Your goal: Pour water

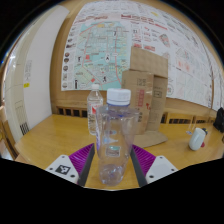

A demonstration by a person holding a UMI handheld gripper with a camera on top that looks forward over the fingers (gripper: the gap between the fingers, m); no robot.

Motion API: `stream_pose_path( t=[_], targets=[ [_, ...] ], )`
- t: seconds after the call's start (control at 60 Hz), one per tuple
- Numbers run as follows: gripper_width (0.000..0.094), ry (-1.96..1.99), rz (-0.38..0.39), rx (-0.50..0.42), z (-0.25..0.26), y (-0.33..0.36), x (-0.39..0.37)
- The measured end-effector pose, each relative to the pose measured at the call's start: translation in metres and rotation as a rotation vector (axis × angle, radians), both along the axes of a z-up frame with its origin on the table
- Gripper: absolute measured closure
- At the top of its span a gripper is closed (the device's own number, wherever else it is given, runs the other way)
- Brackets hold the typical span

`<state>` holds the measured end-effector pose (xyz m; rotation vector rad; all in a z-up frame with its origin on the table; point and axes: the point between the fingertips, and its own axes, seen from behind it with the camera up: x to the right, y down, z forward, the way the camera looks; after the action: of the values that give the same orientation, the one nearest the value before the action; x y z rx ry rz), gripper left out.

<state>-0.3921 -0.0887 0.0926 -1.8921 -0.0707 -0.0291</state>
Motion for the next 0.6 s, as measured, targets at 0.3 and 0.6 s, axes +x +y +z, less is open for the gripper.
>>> stream_pose_path(
  t=[0.3,0.6],
  targets=[
    [0.0551,0.037,0.049,0.044,0.001,0.006,-0.005],
    [0.0636,0.246,0.197,0.150,0.078,-0.005,0.001]
  ],
)
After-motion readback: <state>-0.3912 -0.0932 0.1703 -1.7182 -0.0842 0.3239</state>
